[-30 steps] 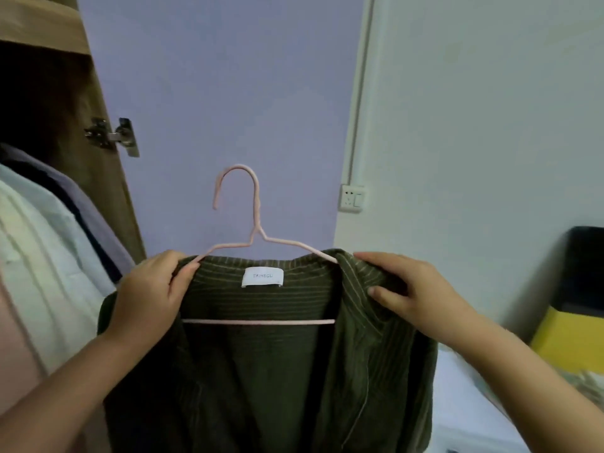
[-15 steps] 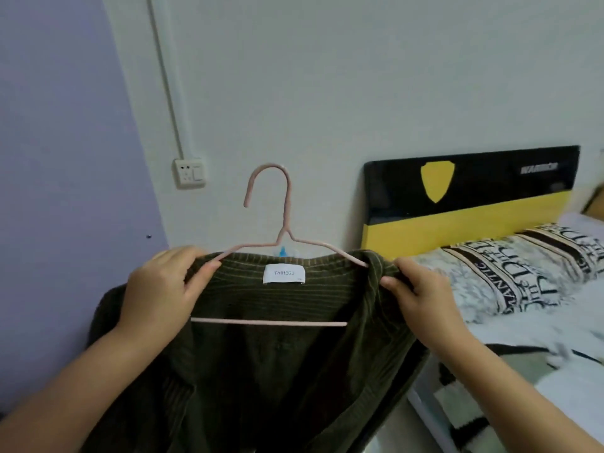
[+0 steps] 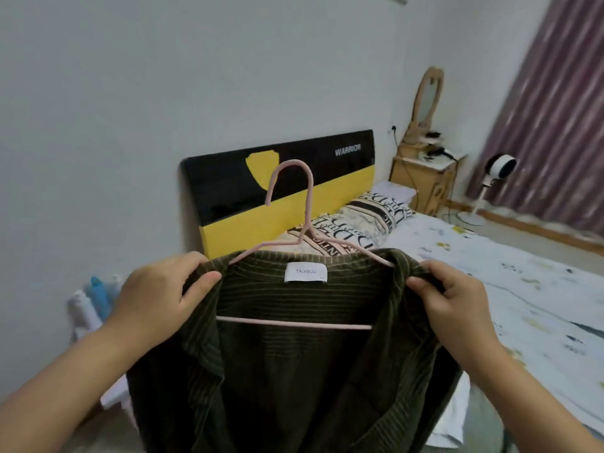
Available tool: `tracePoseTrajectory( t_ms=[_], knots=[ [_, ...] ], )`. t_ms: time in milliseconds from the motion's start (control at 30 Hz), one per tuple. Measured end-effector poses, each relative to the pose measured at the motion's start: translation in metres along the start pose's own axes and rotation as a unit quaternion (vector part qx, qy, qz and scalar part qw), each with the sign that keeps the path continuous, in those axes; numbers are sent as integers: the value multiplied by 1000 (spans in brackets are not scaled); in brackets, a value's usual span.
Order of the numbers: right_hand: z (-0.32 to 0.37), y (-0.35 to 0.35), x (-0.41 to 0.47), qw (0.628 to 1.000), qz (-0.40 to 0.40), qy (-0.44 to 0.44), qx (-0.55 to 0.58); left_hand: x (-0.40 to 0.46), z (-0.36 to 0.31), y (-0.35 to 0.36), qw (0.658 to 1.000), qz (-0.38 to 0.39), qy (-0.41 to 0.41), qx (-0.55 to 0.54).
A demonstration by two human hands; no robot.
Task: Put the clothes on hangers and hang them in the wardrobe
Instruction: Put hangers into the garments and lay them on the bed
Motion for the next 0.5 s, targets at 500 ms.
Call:
tracePoseTrajectory(
  t_ms=[500],
  knots=[
    [-117,-161,59,983,-130,123,-41,198,-134,152,981,-24,126,-148]
  ],
)
Point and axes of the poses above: each hand's wrist, its own x-axis towards the middle knuckle, its own y-axis out of the palm, z = x × y, the point moved 2 cm from there along x, towards the middle knuckle, and after that the axes turned 11 degrees about y, right-handed, at the moved point
